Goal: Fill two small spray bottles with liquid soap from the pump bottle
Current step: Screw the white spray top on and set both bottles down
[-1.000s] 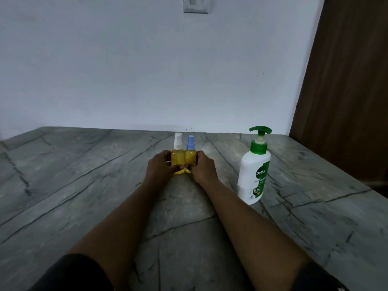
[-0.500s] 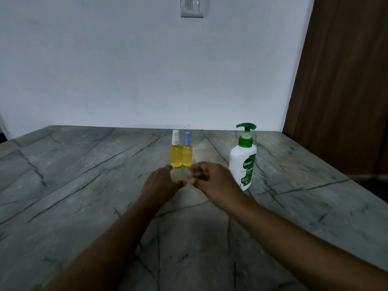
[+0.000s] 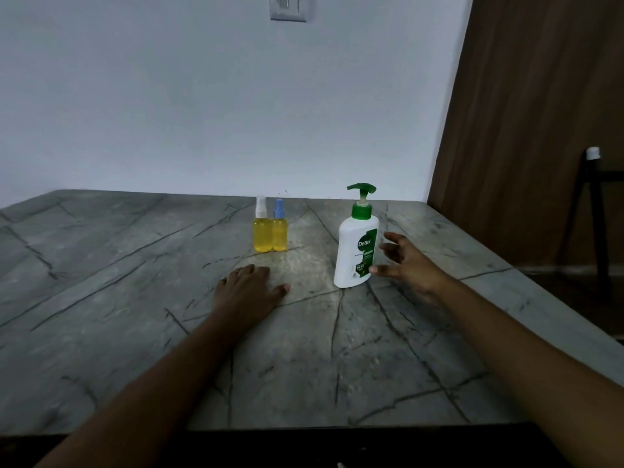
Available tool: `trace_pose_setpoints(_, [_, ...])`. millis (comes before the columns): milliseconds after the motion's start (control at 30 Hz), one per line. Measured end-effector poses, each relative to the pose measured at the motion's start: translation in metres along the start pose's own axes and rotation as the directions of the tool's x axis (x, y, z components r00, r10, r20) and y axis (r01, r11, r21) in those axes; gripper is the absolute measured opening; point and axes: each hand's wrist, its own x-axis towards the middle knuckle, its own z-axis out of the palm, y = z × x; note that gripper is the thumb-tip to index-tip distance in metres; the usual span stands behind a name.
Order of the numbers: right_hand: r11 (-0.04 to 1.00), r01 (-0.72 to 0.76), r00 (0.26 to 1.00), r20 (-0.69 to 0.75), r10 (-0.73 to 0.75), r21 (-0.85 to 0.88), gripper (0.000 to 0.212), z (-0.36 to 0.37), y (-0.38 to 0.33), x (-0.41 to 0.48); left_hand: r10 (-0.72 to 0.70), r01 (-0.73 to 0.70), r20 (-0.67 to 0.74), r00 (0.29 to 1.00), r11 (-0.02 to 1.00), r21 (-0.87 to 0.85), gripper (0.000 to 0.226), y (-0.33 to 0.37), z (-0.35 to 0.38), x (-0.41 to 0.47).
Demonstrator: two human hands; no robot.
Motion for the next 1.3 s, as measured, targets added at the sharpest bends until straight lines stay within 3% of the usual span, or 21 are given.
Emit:
trace_pose_setpoints(233, [0.999,0.015,0.998,0.060,-0.017,0.040,0.064,0.019,0.011,0.028,-0.013,0.013,-0.006,1.000,1.000,-0.002,0.066,-0.001,0.002,0.000])
trace_pose_setpoints(400, [0.997,0.039,0.997,0.063,-0.043,0.060,0.093,0.035,0.014,0.042,-0.015,0.015,-0.001,1.000,1.000,-0.017,0.068,-0.002,0.002,0.001])
trace_pose_setpoints(600, [0.997,0.079,0.996,0.040,-0.079,0.007,0.063,0.051,0.008,0.070,-0.010,0.010,-0.009,1.000,1.000,0.006,0.069,-0.002,0.002,0.003])
trace_pose_setpoints(1167, [0.992,0.129,0.991,0.022,-0.129,0.006,0.051,0.068,0.012,0.122,-0.001,0.001,-0.007,1.000,1.000,0.015,0.070,-0.005,0.004,0.011])
trace_pose_setpoints(1300, [0.995,0.096,0.994,0.060,-0.096,-0.007,0.067,0.064,0.013,0.120,-0.004,0.004,-0.002,1.000,1.000,0.004,0.069,-0.004,0.004,0.009])
